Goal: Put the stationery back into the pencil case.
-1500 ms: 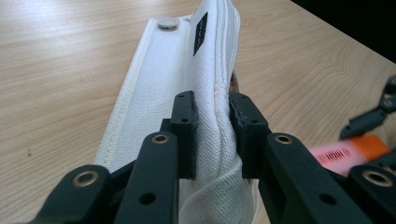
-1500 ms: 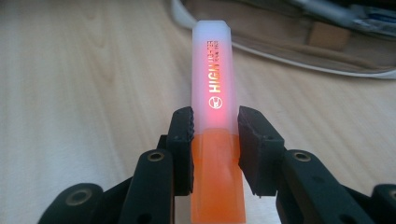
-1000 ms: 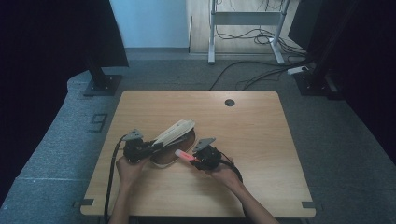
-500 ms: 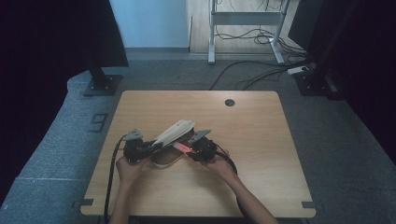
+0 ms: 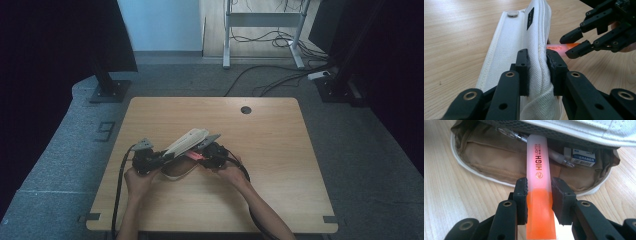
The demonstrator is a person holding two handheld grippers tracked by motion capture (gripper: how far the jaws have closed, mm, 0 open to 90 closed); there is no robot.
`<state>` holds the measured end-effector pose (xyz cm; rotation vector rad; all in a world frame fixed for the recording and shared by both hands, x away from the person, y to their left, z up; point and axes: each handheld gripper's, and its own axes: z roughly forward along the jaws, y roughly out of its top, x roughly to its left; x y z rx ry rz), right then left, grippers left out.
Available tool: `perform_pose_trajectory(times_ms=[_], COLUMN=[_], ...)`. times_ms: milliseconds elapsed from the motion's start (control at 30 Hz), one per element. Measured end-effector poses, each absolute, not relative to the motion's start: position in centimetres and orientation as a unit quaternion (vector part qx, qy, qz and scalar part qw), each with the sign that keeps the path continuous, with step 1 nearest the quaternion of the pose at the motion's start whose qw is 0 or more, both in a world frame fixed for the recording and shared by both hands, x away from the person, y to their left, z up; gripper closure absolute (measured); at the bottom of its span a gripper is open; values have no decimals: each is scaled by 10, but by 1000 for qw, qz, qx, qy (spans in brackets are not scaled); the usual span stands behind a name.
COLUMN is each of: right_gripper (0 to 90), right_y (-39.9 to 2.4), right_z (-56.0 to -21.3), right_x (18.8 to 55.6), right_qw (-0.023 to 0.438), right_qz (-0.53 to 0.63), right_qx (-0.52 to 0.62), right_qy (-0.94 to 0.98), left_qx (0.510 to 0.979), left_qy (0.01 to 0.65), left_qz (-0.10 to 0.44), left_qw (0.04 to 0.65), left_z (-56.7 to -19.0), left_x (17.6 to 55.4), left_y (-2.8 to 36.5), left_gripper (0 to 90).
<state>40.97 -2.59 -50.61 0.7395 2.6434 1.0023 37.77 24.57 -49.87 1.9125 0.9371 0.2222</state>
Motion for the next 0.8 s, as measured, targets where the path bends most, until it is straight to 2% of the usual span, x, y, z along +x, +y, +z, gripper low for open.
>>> perform_pose_trajectory(times_ms=[800], right_gripper=[660], right_y=[1], right_z=[-513], right_x=[432], right_qw=[114], right_qz=[348], right_qx=[253], right_qy=[896], left_qx=[785], left_qy=[380], left_qz=[84], left_qw=[482], left_z=[-499], left_x=[378], left_y=[244], left_gripper=[736])
